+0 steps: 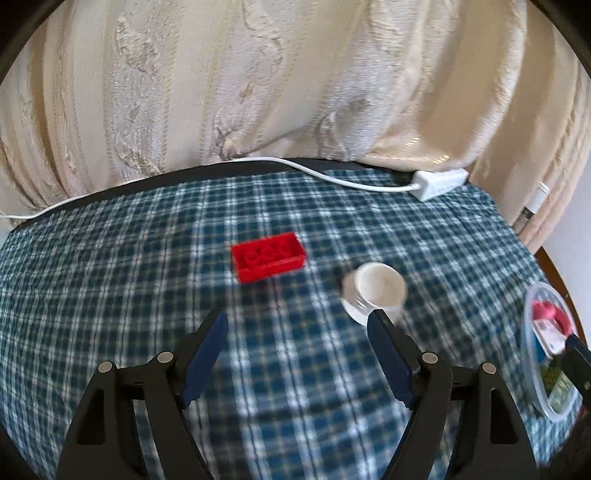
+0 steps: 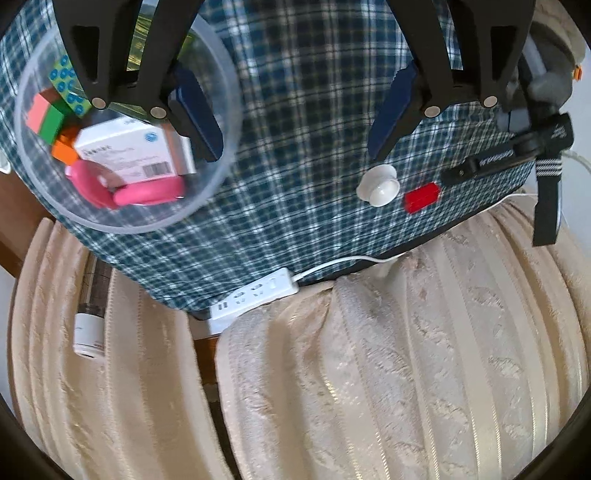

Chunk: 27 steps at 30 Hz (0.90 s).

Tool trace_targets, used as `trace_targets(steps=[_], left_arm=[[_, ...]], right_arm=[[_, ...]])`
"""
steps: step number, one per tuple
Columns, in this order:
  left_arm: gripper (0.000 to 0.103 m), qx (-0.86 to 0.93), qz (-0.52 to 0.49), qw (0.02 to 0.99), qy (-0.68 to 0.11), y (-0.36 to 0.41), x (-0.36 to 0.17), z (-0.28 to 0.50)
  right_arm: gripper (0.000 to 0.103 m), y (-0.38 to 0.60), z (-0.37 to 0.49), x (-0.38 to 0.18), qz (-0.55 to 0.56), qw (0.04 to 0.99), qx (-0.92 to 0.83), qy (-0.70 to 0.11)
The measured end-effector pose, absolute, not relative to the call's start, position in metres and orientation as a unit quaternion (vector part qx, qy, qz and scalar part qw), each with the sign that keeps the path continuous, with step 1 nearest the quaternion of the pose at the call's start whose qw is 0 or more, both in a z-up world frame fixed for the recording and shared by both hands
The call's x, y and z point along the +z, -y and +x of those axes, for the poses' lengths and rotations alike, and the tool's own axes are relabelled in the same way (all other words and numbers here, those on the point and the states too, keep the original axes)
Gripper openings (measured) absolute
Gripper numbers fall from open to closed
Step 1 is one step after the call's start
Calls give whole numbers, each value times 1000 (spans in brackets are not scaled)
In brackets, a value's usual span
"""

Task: Organize objects
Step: 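Withdraw both tools from the bowl toward the red brick and white cup, then grasp the red brick with the left tool while the right tool grasps the white cup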

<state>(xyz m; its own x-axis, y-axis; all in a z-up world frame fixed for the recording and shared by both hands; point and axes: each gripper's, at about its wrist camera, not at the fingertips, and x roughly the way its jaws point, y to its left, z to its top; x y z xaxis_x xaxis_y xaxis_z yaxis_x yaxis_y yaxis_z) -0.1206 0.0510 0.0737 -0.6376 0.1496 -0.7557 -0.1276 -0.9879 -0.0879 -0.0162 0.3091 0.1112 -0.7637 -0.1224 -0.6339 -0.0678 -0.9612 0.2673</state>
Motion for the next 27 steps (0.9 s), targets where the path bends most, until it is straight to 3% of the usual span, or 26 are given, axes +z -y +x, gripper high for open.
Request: trace_targets(steps=[27], left_arm=[[79,886,-457,36,65,-36,35,-227]], right_arm=[[84,-245,-113,75,408,59,-907,84]])
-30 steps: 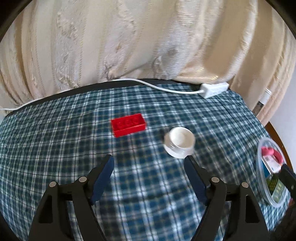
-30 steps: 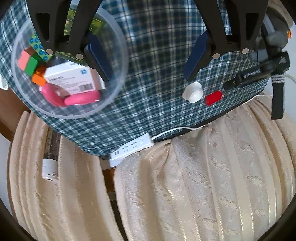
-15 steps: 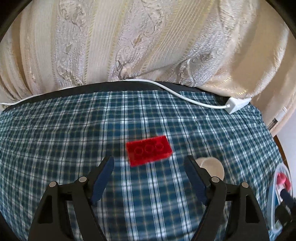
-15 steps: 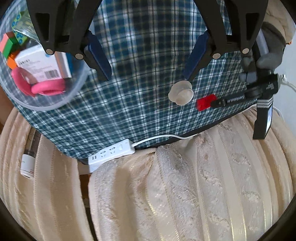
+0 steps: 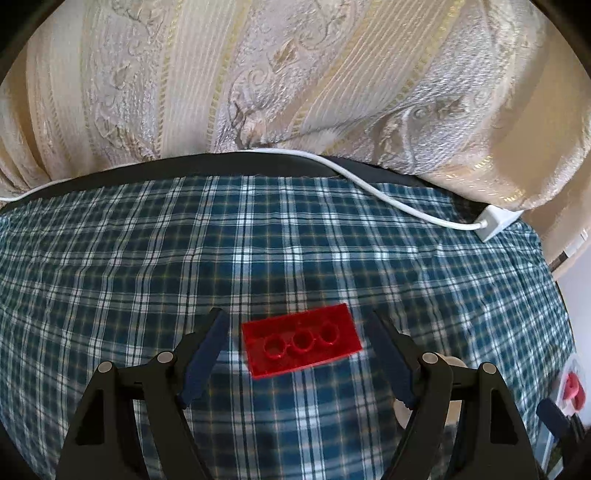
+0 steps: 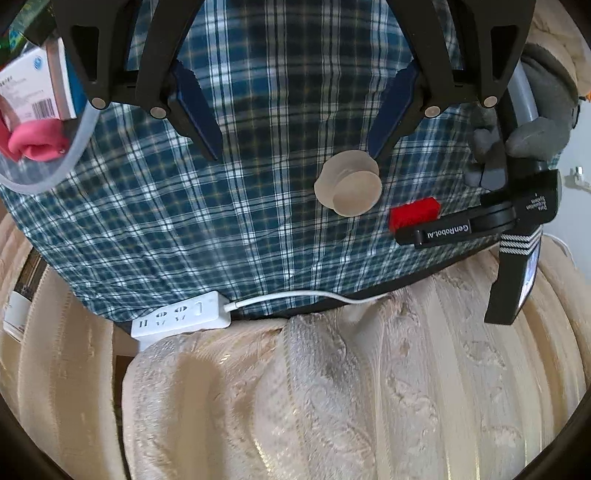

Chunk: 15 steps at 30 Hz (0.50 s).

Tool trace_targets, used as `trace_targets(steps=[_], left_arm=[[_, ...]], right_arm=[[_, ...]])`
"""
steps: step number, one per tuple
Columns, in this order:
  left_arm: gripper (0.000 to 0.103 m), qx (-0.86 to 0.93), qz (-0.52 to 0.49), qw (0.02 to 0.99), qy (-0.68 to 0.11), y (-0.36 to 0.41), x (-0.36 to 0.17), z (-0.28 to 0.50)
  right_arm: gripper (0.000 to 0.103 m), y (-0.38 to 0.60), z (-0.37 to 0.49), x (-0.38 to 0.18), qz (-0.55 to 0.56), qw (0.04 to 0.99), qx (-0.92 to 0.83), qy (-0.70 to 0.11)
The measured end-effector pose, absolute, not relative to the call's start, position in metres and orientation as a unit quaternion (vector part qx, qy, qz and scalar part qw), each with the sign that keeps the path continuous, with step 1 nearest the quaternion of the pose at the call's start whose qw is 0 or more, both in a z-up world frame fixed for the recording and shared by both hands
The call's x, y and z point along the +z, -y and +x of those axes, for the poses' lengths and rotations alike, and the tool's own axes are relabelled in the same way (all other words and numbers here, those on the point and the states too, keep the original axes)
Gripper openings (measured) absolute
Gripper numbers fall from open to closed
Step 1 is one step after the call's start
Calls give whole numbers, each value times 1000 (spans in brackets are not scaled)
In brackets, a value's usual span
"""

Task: Organize objects
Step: 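Grasp the red brick with the left tool while the right tool grasps the white cup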

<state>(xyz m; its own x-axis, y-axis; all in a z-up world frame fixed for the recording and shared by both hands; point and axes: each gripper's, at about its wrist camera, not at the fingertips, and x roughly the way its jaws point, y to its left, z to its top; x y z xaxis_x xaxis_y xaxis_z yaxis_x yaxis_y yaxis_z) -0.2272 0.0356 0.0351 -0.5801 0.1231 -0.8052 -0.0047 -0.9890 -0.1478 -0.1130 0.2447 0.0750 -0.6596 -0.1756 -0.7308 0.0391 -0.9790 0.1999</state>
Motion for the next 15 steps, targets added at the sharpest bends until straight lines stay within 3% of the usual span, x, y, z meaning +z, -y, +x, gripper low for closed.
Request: trace_targets(steps=[12,15], left_arm=[[79,882,-462,37,88,-30,21,-238],[75,884,-457,44,88,-26,22,-235]], right_arm=[[84,-227,-140,63,421,63,-902,77],[84,-220,-146,61,423,66,-901,74]])
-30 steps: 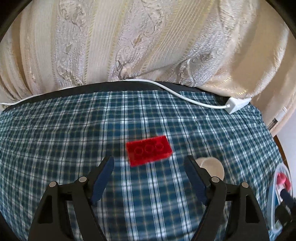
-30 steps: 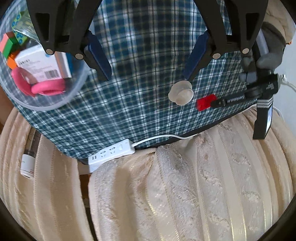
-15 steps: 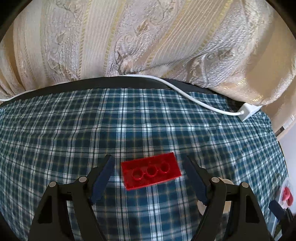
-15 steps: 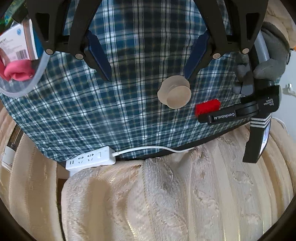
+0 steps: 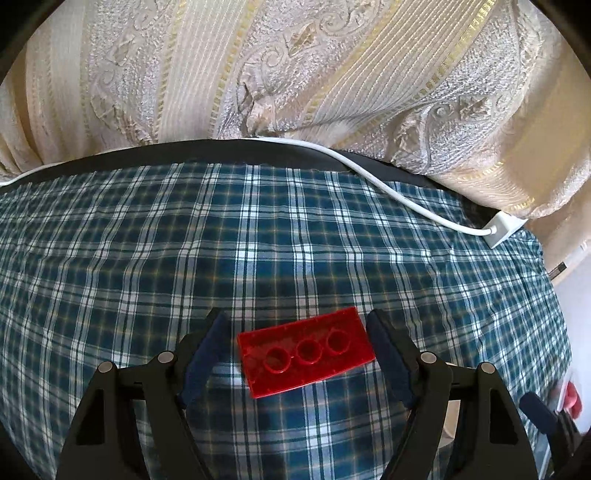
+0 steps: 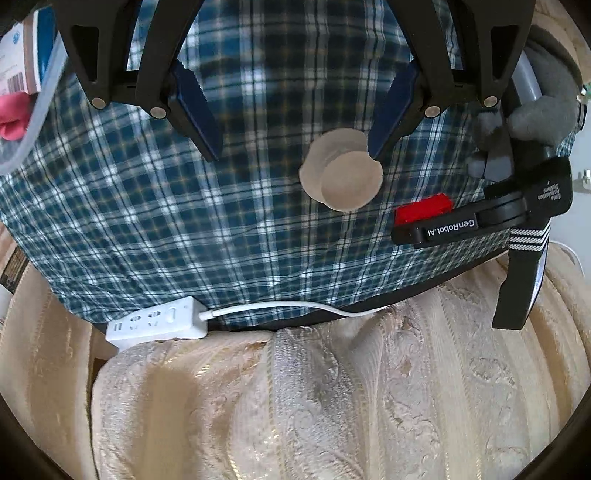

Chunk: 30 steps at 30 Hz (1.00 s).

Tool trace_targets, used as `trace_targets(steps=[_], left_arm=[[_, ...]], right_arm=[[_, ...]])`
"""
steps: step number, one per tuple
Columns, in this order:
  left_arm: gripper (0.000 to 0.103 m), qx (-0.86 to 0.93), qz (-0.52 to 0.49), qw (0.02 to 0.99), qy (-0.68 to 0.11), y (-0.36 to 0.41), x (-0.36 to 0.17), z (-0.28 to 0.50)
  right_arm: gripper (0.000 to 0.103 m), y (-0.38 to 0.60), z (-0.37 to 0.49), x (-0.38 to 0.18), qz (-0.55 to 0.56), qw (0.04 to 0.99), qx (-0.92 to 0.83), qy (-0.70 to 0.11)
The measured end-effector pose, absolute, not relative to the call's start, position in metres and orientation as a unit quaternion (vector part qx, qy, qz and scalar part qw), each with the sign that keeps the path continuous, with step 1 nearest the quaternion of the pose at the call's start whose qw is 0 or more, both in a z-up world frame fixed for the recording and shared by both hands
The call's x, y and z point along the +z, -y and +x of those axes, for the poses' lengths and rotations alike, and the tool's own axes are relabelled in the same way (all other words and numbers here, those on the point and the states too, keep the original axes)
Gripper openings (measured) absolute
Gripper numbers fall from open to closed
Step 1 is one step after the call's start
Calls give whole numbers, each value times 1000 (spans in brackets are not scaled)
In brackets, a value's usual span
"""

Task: Organize objects
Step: 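Grasp the red brick with the left tool while the right tool grasps the white cup, then carry the red brick and white cup over the clear bowl with both tools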

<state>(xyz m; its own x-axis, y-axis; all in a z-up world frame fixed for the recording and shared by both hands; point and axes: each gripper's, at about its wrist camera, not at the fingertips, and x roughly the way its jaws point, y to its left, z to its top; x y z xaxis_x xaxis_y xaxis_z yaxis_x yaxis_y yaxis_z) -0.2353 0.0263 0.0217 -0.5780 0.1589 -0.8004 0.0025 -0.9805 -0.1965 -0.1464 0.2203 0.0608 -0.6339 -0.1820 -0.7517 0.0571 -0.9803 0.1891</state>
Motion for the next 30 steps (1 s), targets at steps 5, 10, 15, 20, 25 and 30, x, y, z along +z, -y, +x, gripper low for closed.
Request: trace_targets(steps=[5,10,15,20,25,30], left_arm=[[70,885,-454,49,93,-21,24,-230],[70,889,-446,45,98,-14,30,-223],[70,897,-431,36,91,-14,40,-219],[70,899,-428,26,92,-11,42,-218],[70,898,-429,23,89,-12,41,-215],[70,898,-431,23,87,-15,38,-216]], right_arm=[[84,-209,-155,60,424,72,-900,69],[84,-198,-164,57,427,78,-899,60],[84,-190,-172,52,432,81,-897,50],[84,-186,-178,47,437,82,-895,44],[84,-181,-180,45,436,80,-896,31],[70,-176,-183,43,440,80,-894,17]])
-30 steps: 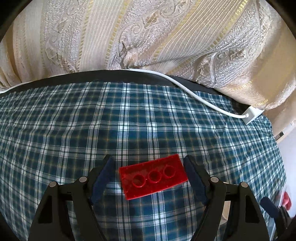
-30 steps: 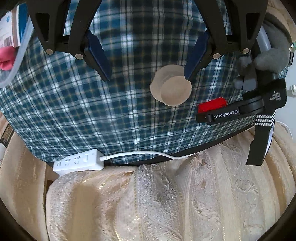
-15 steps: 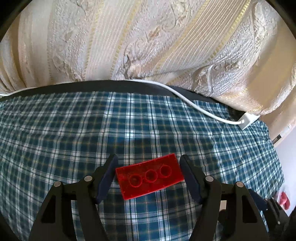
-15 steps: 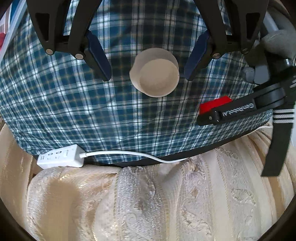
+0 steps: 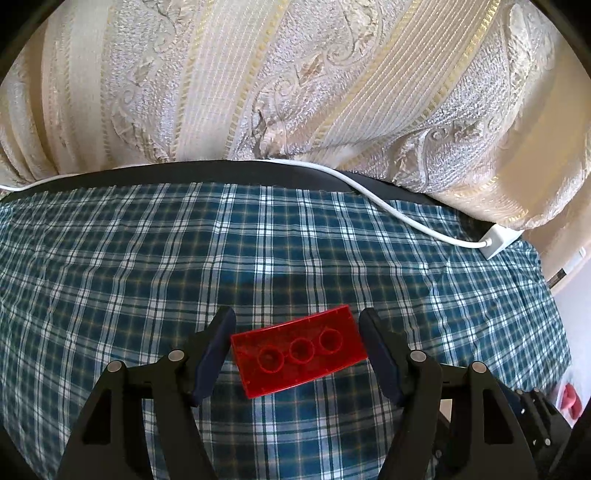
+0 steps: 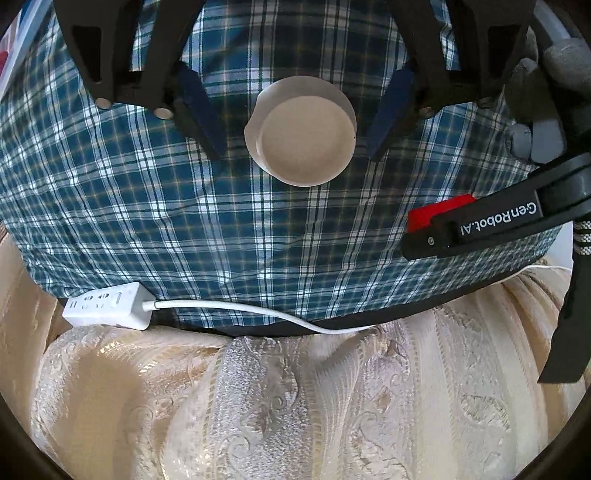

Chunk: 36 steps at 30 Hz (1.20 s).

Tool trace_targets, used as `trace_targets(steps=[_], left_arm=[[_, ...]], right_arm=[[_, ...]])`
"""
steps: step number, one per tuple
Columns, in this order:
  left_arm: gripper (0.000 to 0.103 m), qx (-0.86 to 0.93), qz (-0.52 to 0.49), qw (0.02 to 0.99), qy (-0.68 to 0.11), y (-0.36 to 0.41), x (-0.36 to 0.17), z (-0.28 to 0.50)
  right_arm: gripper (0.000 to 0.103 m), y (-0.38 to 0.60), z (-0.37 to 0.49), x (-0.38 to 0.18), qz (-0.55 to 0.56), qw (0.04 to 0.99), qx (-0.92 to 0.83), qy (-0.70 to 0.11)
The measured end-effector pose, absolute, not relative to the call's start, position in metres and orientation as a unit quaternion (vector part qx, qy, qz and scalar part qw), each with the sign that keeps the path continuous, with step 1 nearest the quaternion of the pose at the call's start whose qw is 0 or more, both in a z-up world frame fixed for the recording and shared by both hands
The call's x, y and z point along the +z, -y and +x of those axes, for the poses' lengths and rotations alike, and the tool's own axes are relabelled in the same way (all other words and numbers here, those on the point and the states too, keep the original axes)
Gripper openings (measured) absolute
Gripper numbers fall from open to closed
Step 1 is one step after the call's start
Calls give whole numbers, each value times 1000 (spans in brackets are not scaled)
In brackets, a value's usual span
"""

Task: Organize objects
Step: 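Carry the red brick and white cup over the clear bowl with both tools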

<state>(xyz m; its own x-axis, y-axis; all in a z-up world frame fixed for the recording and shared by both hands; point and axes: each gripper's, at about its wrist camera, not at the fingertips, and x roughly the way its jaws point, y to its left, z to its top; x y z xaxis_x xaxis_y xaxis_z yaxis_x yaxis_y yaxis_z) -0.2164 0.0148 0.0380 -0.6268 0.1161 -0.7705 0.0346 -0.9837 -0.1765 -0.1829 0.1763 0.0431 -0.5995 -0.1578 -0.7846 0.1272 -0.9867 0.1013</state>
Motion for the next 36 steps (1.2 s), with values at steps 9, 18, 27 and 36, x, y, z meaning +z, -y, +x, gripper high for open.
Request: trace_targets(steps=[9,18,27,36], left_arm=[[70,895,-437,26,85,-19,33,-218],[70,899,-428,42,77,-32,43,-211],[70,905,-415,72,68,-51,57,-198],[70,906,-408,100,57,-69,64,-186]], right_arm=[[55,-177,-177,46,436,75,-897,17],[55,-190,-149,61,424,68,-902,39],[55,-204,-115,80,406,53,-911,52],[55,-227,-91,94,393,27,-917,67]])
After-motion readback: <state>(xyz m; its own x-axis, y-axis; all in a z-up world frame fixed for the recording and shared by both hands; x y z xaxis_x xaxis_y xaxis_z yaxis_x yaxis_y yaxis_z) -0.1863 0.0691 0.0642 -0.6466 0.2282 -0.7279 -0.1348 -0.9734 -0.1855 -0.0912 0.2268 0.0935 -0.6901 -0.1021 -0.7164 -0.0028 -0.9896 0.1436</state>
